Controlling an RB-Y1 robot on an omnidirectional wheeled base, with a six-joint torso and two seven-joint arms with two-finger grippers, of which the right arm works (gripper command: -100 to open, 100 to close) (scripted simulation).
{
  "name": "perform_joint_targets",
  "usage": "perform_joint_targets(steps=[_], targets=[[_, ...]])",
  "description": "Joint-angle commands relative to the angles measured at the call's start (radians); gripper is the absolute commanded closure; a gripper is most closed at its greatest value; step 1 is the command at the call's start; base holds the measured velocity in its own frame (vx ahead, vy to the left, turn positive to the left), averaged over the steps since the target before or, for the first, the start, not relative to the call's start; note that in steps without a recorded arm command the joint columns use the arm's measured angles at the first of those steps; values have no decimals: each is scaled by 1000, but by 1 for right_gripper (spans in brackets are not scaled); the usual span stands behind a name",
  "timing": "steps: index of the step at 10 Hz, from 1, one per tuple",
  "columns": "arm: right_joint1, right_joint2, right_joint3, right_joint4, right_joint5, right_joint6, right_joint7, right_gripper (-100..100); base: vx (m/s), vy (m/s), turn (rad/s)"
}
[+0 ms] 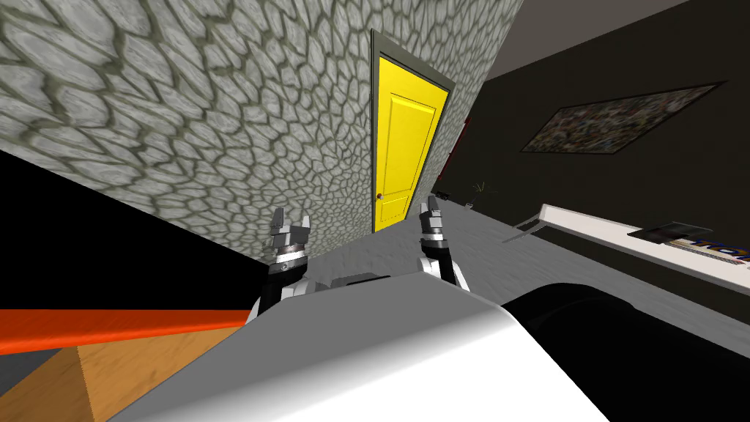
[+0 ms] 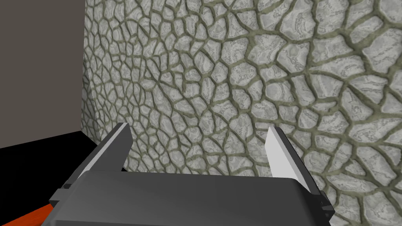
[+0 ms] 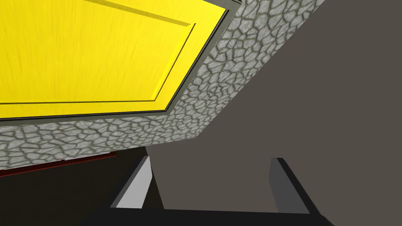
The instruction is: Pull the door open
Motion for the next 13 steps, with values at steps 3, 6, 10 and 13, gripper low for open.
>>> perform_joint_targets(steps=[3,6,10,13], targets=[[-25,-17,-2,71,18,-22,43,-100,90,-8,6],[-52,-32,-4,147,37,-46,88,-100,109,-27,4],[-87,-49,-7,246,61,-77,147,-100,93,-15,6],[-118,-62,-10,326,83,-104,199,-100,97,-20,6]])
